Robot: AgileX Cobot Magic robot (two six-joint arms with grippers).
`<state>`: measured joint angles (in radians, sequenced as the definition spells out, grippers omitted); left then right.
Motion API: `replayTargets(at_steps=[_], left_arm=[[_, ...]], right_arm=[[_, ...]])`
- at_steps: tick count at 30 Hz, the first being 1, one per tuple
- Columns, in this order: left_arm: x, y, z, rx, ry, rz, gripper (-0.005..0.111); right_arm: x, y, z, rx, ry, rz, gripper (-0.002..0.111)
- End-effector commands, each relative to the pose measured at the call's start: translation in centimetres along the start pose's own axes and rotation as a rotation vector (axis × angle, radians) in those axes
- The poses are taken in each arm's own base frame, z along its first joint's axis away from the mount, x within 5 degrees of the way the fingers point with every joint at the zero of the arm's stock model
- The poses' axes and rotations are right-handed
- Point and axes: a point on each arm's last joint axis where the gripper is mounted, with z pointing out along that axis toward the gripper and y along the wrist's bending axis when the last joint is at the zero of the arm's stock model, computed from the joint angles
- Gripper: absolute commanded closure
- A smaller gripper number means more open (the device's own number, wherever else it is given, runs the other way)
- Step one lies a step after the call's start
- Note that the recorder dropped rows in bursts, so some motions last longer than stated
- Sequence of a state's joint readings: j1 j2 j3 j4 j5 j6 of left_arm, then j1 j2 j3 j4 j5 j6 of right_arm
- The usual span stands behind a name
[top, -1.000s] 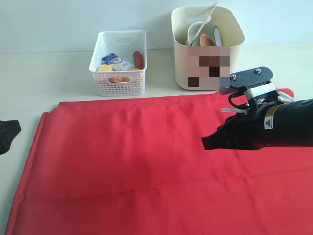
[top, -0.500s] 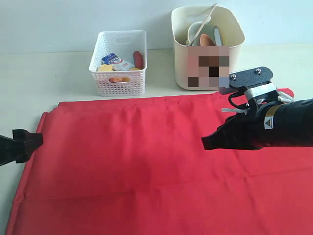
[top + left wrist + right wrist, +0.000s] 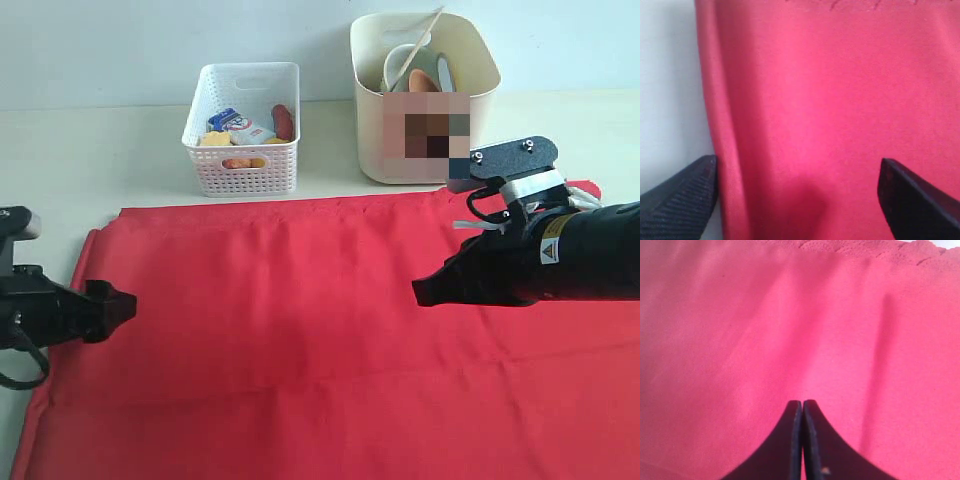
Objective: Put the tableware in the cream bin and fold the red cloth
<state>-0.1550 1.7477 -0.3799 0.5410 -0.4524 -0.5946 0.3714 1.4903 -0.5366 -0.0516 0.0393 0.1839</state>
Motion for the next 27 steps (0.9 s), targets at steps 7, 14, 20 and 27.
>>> replayTargets(at_steps=[7, 14, 20, 27], left_arm=[[0.3, -1.6, 1.2, 0.065, 0.056, 0.056, 0.070], [-0.1, -1.0, 1.4, -0.013, 0.108, 0.043, 0.107], [-2.0, 0.6, 1.6, -0.172, 0.202, 0.095, 0.107], [-4.4, 4.6, -0.1, -0.353, 0.218, -0.004, 0.107]], right_arm=[[-0.3, 0.1, 0.0, -0.003, -0.014, 0.003, 0.108], [0.0, 0.0, 0.0, 0.002, 0.015, 0.001, 0.108], [0.0, 1.4, 0.0, -0.031, 0.012, -0.056, 0.108], [0.1, 5.5, -0.5, -0.129, 0.006, -0.269, 0.108]])
